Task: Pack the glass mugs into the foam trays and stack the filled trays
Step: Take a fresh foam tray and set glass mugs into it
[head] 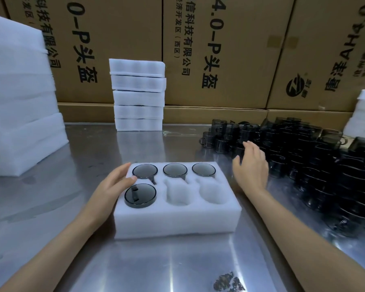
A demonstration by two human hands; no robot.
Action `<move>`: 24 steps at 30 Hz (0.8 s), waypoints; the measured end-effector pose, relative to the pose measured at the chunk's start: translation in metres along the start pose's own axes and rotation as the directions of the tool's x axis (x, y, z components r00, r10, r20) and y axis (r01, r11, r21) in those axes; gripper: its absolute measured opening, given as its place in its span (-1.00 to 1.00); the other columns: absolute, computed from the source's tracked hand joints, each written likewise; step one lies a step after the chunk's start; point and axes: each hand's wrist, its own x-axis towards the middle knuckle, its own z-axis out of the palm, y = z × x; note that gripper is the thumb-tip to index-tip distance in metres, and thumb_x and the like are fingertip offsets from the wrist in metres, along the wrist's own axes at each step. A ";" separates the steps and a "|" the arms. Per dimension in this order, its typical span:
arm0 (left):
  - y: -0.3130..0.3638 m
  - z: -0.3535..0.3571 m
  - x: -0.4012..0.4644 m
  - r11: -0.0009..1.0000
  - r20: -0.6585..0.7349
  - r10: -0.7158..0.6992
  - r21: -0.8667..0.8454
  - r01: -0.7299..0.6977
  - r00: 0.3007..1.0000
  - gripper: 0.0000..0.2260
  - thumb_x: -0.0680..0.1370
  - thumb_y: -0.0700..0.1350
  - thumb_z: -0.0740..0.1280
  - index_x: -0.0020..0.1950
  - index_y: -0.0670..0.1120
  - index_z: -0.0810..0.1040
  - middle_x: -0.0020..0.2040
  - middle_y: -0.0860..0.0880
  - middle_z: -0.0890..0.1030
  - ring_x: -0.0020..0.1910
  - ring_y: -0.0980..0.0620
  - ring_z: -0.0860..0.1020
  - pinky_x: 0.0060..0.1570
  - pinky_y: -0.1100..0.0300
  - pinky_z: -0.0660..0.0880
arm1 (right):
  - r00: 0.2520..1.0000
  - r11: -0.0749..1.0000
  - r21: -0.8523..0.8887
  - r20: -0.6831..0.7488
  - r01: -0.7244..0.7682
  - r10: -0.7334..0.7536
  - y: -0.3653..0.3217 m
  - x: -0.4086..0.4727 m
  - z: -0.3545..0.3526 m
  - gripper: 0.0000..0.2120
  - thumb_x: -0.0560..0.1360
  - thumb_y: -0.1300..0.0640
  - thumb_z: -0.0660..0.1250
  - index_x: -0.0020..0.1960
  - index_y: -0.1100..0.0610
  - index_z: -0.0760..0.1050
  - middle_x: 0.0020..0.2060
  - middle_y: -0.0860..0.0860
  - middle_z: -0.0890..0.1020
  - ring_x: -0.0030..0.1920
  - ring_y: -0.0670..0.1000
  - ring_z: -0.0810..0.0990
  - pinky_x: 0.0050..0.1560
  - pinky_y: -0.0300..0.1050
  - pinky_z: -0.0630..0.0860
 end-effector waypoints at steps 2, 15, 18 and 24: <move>-0.001 -0.001 0.000 1.000 0.000 0.013 0.008 -0.013 1.000 -0.76 0.55 -0.18 0.27 0.10 0.16 0.50 -0.07 0.45 0.58 -0.06 0.52 0.50 -0.22 0.60 0.37 | 0.999 0.999 -0.042 -0.028 0.020 -0.022 0.000 0.012 0.009 -0.53 0.55 0.14 0.20 0.44 0.18 0.28 0.42 0.06 0.34 0.42 0.08 0.27 0.36 0.06 0.23; -0.001 -0.008 0.003 0.998 0.045 0.006 0.057 -0.009 0.999 -0.51 0.37 0.10 0.29 0.31 0.11 0.44 0.27 0.17 0.51 0.26 0.19 0.46 0.27 0.14 0.36 | 0.994 0.988 -0.152 -0.109 0.006 -0.022 0.017 0.059 0.039 -0.51 0.59 0.09 0.19 0.49 0.13 0.22 0.45 0.04 0.31 0.37 0.14 0.27 0.30 0.12 0.25; -0.002 -0.007 0.003 0.999 0.055 0.006 0.040 -0.008 0.998 -0.52 0.37 0.10 0.29 0.29 0.12 0.45 0.25 0.17 0.53 0.22 0.21 0.49 0.20 0.17 0.39 | 0.989 0.992 -0.125 -0.147 0.014 -0.032 0.018 0.058 0.037 -0.58 0.57 0.09 0.26 0.41 0.14 0.34 0.30 0.09 0.43 0.22 0.19 0.37 0.09 0.12 0.39; -0.002 -0.010 0.004 0.999 0.067 -0.004 0.047 0.001 0.998 -0.39 0.28 0.23 0.32 0.31 0.12 0.43 0.30 0.14 0.50 0.27 0.17 0.46 0.32 0.05 0.36 | 0.980 0.990 -0.115 -0.175 0.077 -0.096 0.022 0.051 0.031 -0.83 0.57 0.16 0.26 0.05 0.23 0.56 -0.01 0.15 0.54 0.00 0.19 0.44 -0.12 0.06 0.38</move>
